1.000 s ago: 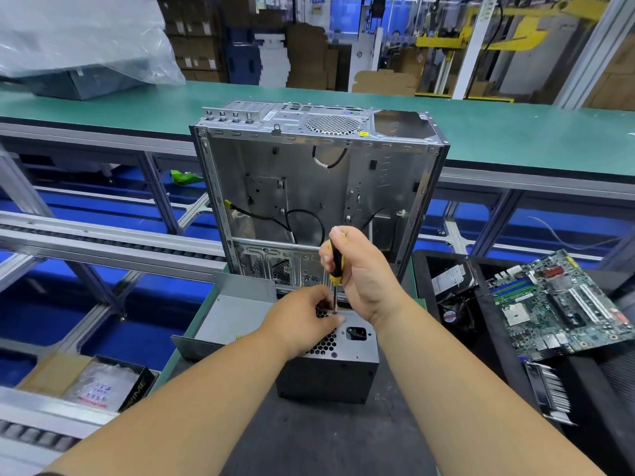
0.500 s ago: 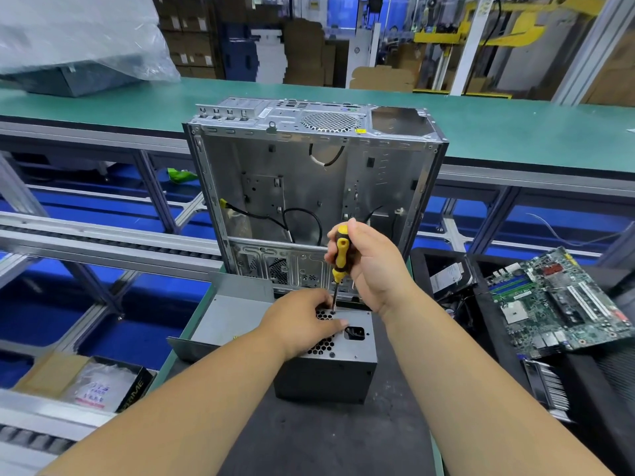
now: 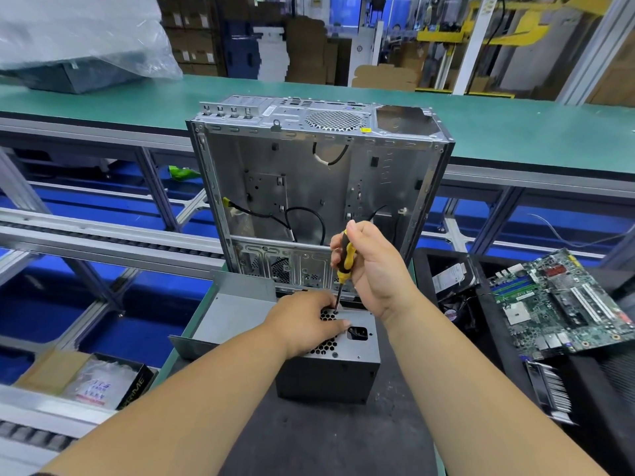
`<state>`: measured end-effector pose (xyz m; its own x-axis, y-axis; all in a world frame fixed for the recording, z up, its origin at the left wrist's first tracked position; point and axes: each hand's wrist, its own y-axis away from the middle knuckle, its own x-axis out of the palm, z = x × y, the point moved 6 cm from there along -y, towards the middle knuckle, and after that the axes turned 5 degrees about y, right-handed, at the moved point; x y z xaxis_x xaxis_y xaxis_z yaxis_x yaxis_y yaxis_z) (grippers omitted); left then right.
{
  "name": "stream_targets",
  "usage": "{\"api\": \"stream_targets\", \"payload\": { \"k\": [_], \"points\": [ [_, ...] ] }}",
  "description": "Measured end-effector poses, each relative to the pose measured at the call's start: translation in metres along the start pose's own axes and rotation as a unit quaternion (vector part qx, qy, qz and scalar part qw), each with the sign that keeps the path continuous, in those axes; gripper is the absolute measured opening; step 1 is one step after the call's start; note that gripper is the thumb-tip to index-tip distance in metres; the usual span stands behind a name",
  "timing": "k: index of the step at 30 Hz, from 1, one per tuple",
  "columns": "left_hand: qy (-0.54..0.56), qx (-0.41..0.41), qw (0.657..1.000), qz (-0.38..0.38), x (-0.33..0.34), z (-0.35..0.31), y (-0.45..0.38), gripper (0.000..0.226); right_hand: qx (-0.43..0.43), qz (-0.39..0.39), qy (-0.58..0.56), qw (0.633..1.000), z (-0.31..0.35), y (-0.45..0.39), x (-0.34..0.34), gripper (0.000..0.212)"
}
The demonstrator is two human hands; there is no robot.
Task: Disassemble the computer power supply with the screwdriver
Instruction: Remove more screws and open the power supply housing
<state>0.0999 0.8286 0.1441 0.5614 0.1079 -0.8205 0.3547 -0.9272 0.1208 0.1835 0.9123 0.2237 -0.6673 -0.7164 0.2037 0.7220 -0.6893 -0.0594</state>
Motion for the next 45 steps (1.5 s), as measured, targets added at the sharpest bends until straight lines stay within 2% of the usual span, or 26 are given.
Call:
{"api": "stream_targets", "payload": {
  "k": [3, 6, 10, 13, 16, 18, 20, 24, 29, 34, 37, 39, 42, 45],
  "points": [
    [0.0, 0.001, 1.0, 0.01, 0.001, 0.0, -0.001, 0.044, 0.002, -0.027, 0.033, 0.999, 0.003, -0.002, -0.006, 0.022],
    [0.027, -0.005, 1.0, 0.015, 0.001, 0.002, -0.002, 0.039, -0.001, -0.038, 0.055, 0.998, 0.007, -0.001, -0.007, 0.028],
    [0.037, -0.001, 0.999, 0.009, 0.0, 0.001, -0.001, 0.035, 0.017, 0.001, -0.01, 1.0, 0.006, -0.001, 0.002, 0.049],
    [0.032, 0.005, 0.999, 0.006, -0.001, 0.0, 0.001, 0.036, 0.02, 0.004, -0.049, 0.999, 0.004, -0.002, 0.006, 0.053],
    [0.035, 0.002, 0.999, 0.006, -0.001, 0.0, 0.001, 0.036, 0.012, -0.002, -0.055, 0.998, 0.002, -0.001, 0.006, 0.04],
    [0.033, 0.001, 0.999, 0.005, -0.001, 0.0, 0.001, 0.036, -0.008, -0.01, -0.008, 1.0, 0.002, 0.0, 0.004, 0.024],
    [0.042, -0.001, 0.999, 0.004, -0.001, 0.001, 0.0, 0.035, -0.015, -0.015, 0.018, 1.0, 0.001, 0.0, 0.002, 0.019],
    [0.094, -0.011, 0.996, 0.0, -0.002, 0.004, 0.0, 0.023, 0.003, -0.017, -0.001, 1.0, 0.002, -0.001, -0.001, 0.019],
    [0.108, -0.007, 0.994, 0.004, -0.002, 0.003, 0.0, 0.017, -0.013, -0.032, 0.056, 0.998, 0.004, -0.002, -0.006, 0.021],
    [0.101, -0.007, 0.995, 0.003, -0.002, 0.002, 0.0, 0.017, -0.01, 0.013, -0.01, 1.0, 0.004, -0.001, 0.005, 0.041],
    [0.099, -0.008, 0.995, 0.003, -0.002, 0.003, 0.0, 0.022, 0.004, 0.02, -0.034, 0.999, -0.001, 0.0, 0.01, 0.045],
    [0.099, -0.009, 0.995, 0.004, -0.002, 0.004, 0.0, 0.023, 0.004, 0.014, -0.036, 0.999, -0.002, 0.0, 0.01, 0.039],
    [0.1, -0.009, 0.995, 0.005, -0.001, 0.004, 0.0, 0.021, -0.009, -0.01, 0.019, 1.0, -0.002, -0.001, 0.005, 0.024],
    [0.102, -0.011, 0.995, 0.005, -0.001, 0.004, -0.001, 0.019, -0.013, -0.014, 0.016, 1.0, -0.001, -0.003, 0.002, 0.021]
  ]
}}
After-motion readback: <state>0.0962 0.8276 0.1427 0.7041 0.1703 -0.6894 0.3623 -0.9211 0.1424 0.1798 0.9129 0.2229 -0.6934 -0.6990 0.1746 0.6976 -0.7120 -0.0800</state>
